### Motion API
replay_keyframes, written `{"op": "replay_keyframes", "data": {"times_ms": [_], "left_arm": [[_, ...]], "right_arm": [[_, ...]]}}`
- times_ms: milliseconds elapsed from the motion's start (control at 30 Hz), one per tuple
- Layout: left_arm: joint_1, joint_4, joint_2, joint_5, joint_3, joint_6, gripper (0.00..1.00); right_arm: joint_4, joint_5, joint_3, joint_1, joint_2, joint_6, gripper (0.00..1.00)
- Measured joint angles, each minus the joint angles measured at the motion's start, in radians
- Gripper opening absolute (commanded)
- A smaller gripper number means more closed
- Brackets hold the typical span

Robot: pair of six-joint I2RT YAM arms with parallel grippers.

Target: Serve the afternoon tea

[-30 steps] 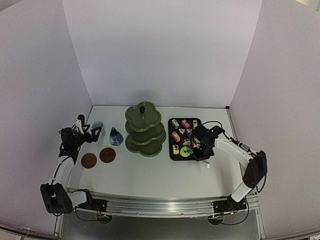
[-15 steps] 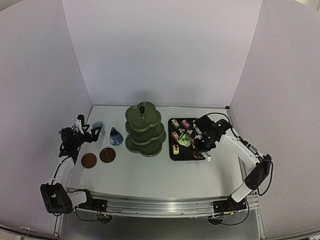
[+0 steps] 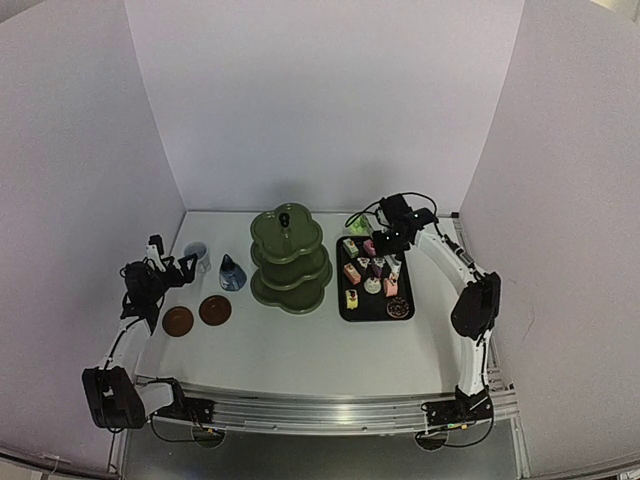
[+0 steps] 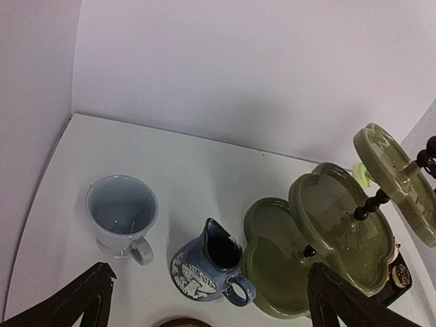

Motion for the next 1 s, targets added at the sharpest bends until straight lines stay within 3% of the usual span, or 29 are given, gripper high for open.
{"op": "replay_keyframes", "data": {"times_ms": [300, 1000], "left_arm": [[0.0, -0.025, -0.02, 0.001, -0.08, -0.028, 1.0], [0.0, -0.026, -0.028, 0.001, -0.083, -0.019, 1.0]], "right_arm": [[0.075, -0.107, 0.026, 0.027, 0.086, -0.077, 0.0], [0.213, -0.218, -0.153, 0.126, 0.086, -0.033, 0.0]]}}
